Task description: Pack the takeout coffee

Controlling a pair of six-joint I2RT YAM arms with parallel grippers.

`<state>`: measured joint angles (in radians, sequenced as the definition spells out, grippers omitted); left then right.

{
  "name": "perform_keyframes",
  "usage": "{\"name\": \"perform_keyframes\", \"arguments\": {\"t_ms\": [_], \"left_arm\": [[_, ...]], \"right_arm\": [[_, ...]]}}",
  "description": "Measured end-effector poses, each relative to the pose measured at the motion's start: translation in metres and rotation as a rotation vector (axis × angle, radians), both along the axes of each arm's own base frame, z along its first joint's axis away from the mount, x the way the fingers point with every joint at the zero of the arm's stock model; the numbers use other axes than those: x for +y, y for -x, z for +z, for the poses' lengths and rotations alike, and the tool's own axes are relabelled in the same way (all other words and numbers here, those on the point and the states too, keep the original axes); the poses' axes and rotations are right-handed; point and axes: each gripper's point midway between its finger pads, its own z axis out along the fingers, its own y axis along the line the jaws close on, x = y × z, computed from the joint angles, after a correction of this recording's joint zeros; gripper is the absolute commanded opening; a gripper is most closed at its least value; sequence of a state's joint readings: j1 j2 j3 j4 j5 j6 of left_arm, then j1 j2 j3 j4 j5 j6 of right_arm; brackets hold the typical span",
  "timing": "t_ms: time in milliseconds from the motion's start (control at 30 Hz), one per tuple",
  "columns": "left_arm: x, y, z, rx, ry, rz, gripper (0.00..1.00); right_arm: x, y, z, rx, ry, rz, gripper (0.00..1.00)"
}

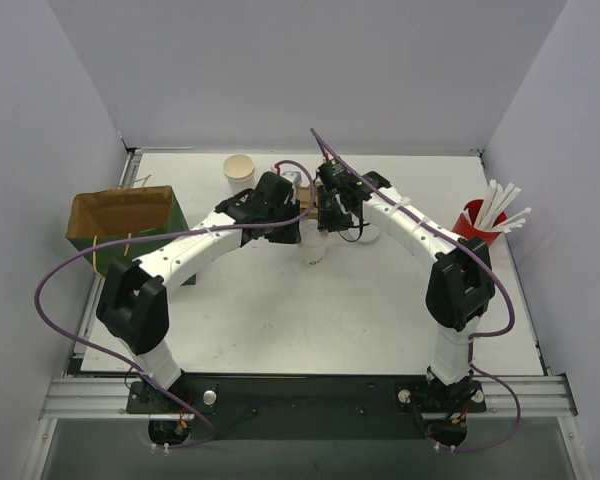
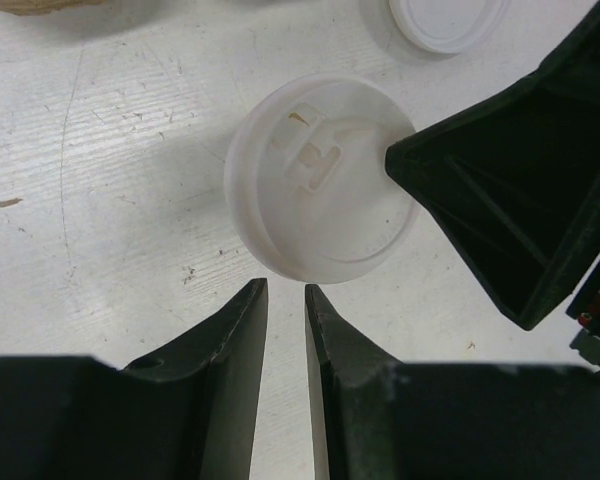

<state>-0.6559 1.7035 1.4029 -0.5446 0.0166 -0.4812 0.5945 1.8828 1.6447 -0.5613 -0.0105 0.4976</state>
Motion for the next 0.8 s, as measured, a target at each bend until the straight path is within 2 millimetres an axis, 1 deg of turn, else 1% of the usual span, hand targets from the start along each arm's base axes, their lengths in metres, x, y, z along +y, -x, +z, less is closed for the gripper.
{"name": "perform_keyframes", "arguments": {"t_ms": [167,333,600,733,800], "left_arm": [[-0.003,-0.004,0.003,-0.009,-0.001,-0.007,0.32],[-0.003,-0.005,0.004,-0.003,-0.01,-0.01,0.33],[-0.008,-0.01,0.019,-0.019,0.015,0.002,0.34],[-0.009,-0.01,0.019,-0.013,0.028,0.01,0.34],[-0.011,-0.01,0.015,-0.009,0.041,0.014,0.34]], "right_arm": [[0.001,0.001,-0.001,0.005,-0.004,0.0,0.21],[-0.001,0.004,-0.006,0.02,0.002,-0.006,0.2],[-0.001,0.004,-0.007,0.023,-0.003,-0.016,0.2],[-0.001,0.004,-0.007,0.023,-0.004,-0.017,0.2],[-0.001,0.004,-0.007,0.023,-0.004,-0.018,0.2]]}}
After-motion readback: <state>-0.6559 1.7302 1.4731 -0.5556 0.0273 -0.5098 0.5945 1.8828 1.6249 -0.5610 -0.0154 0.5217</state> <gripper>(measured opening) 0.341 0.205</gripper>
